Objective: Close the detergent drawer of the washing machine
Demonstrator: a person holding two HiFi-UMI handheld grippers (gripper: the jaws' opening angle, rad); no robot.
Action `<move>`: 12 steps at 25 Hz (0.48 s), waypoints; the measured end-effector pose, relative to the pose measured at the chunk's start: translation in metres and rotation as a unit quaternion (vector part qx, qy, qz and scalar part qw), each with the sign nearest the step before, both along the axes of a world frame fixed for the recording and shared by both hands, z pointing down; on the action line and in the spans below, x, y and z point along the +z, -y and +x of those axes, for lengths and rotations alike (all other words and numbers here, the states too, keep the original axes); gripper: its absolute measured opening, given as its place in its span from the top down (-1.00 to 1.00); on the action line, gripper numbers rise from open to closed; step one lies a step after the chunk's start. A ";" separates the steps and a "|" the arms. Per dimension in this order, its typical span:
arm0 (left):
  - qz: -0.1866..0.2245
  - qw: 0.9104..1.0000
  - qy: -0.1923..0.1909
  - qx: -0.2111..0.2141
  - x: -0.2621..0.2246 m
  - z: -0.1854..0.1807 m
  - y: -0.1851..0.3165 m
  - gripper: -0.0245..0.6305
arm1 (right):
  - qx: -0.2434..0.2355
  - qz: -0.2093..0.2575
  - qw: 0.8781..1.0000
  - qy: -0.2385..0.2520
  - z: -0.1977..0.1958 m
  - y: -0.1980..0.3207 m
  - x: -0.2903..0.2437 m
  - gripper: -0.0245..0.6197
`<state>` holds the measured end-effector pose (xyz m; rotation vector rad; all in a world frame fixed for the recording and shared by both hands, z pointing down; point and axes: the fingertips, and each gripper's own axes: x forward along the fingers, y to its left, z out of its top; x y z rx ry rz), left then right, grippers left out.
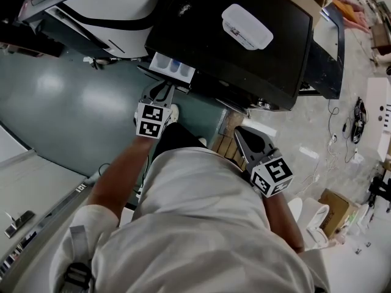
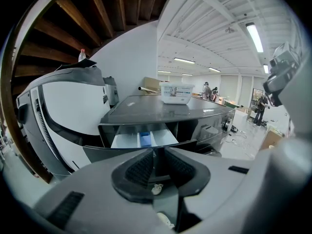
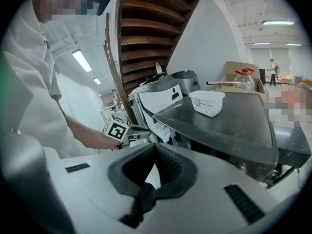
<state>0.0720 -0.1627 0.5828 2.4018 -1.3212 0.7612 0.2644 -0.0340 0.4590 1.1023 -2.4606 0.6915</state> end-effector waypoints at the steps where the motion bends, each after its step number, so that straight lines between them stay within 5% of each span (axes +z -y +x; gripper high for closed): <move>1: 0.000 1.000 -0.001 0.000 0.000 0.000 0.001 0.71 | 0.001 0.000 1.000 0.000 0.000 0.001 0.000 0.91; 12: 0.000 1.000 0.000 0.007 -0.003 0.004 0.011 0.72 | 0.015 0.004 1.000 -0.003 0.002 0.007 -0.001 0.91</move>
